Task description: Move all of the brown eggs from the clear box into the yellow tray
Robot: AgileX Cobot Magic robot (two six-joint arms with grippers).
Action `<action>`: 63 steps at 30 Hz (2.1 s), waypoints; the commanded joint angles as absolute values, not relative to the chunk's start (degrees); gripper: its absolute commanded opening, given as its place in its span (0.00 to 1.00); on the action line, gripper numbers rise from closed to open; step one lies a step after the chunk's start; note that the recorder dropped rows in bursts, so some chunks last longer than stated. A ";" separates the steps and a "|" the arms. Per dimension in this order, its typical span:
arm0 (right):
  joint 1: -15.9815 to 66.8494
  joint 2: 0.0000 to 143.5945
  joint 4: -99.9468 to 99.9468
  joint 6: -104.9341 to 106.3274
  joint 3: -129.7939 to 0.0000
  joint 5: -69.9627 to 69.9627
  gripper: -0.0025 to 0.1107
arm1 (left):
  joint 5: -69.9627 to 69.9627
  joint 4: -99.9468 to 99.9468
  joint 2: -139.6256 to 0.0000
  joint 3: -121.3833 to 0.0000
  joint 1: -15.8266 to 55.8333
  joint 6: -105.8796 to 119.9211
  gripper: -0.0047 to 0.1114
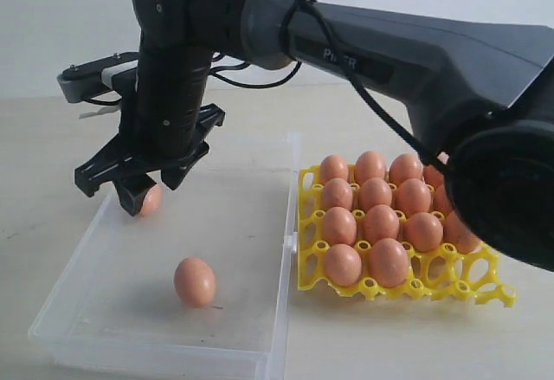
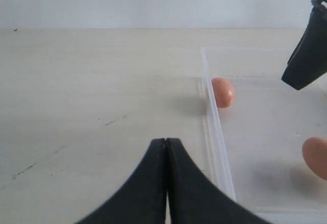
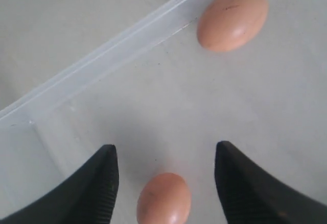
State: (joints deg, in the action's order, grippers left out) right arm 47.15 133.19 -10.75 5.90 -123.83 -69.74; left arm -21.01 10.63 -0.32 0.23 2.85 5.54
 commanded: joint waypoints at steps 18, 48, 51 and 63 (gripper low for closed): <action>48.66 115.42 -23.68 9.03 -85.95 -42.14 0.49 | -20.79 10.77 0.00 0.00 2.79 5.80 0.04; 56.21 121.43 -22.20 15.42 -94.09 -46.28 0.56 | -20.79 10.77 0.00 0.00 2.79 5.80 0.04; 55.61 121.43 -24.25 12.50 -94.93 -48.17 0.56 | -20.79 10.77 0.00 0.00 2.79 5.80 0.04; 51.15 124.86 -38.06 12.42 -95.04 -41.60 0.52 | -20.79 10.77 0.00 0.00 2.79 5.80 0.04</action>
